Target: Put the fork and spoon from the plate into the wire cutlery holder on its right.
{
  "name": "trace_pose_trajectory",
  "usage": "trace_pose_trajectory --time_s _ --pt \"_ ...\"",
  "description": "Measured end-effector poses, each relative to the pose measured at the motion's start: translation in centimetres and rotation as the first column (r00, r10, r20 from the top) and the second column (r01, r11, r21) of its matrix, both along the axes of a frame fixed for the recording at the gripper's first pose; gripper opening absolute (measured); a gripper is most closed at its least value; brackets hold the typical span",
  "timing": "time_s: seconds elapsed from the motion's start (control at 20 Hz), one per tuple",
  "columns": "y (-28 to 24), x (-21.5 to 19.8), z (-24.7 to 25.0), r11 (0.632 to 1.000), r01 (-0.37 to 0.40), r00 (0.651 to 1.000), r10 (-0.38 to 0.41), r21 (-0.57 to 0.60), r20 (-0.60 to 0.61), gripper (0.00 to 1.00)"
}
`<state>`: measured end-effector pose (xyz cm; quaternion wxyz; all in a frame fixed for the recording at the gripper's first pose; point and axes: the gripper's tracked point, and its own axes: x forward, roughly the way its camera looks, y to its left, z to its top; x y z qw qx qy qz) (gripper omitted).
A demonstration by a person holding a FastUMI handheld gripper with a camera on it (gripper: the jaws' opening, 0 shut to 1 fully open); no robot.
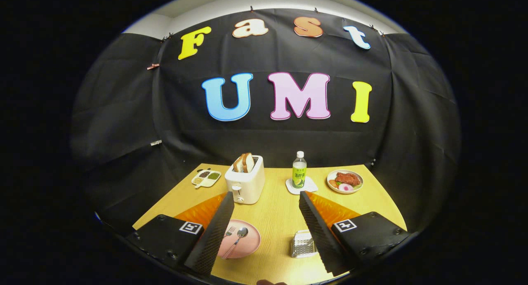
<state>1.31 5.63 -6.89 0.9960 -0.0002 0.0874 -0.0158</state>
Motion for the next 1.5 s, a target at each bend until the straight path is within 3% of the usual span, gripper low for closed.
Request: trace_pose_trajectory --time_s 0.4,0.65,1.0,1.25,1.45,1.5 --pt "2.9 1.8 -6.5 1.000 -0.022 0.986 0.020 -0.007 -0.164 0.99" --pt "5.4 2.8 -12.1 0.998 -0.057 0.951 0.052 -0.008 -0.303 1.00" --pt "8.4 2.9 -22.5 0.996 -0.087 0.823 0.072 0.001 -0.564 1.00" --pt "8.8 3.3 -28.4 0.998 -0.064 0.719 0.052 0.008 -0.693 0.99" --pt "9.0 3.5 -31.2 0.998 -0.064 0.657 0.045 0.004 -0.752 0.93" --pt "9.1 3.6 -31.7 0.998 -0.064 0.647 0.044 0.003 -0.762 0.87"
